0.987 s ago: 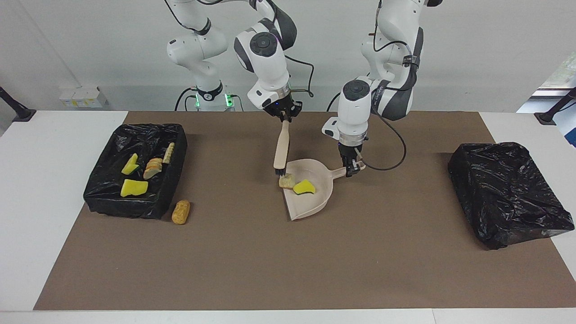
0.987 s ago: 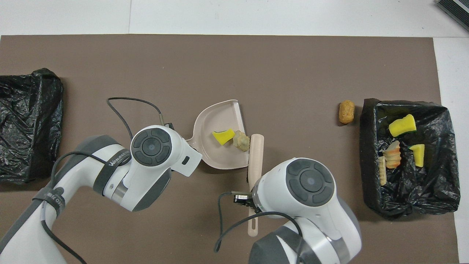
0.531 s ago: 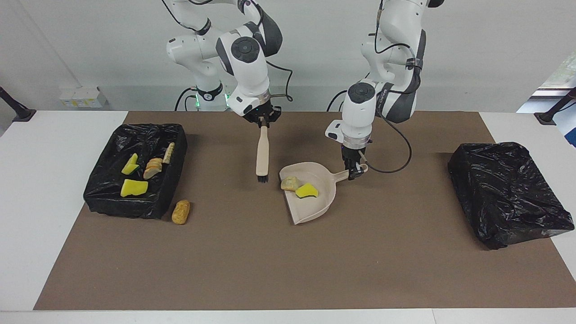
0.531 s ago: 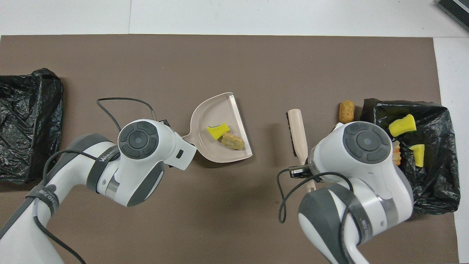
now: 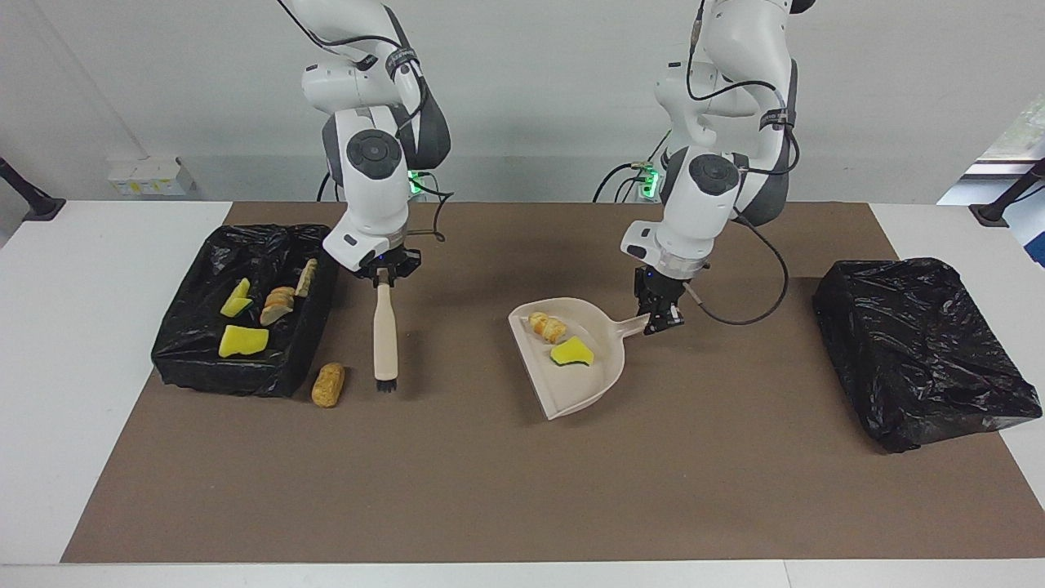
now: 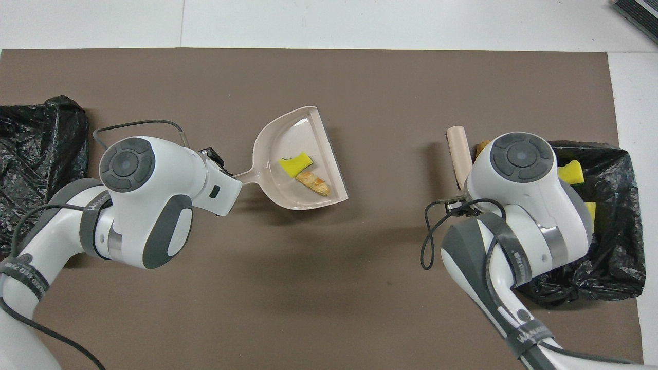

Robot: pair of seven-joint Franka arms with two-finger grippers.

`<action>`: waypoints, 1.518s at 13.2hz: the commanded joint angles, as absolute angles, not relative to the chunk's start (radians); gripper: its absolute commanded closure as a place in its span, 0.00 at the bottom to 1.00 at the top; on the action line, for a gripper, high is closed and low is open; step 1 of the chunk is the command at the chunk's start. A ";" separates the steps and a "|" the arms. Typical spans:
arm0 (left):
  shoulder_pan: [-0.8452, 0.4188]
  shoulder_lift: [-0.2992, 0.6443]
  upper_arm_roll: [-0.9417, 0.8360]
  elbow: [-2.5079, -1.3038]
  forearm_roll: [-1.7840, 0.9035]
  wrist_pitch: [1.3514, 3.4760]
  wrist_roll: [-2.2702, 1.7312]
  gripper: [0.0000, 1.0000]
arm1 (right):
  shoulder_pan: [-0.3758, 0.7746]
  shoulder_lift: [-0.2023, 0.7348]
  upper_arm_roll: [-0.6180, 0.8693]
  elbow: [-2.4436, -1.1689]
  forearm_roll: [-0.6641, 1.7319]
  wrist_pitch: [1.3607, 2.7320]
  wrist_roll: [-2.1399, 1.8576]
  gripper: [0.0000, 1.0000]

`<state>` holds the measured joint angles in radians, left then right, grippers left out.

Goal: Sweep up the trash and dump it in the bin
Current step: 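Move the brush with the right gripper to the bread piece near the bag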

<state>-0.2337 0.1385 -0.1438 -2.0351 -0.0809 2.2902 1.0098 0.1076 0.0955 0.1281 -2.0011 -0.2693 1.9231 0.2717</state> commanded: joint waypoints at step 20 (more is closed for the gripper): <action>-0.264 0.124 -0.147 -1.950 0.096 1.985 0.862 1.00 | 0.166 0.167 0.156 -1.996 0.089 1.864 0.318 1.00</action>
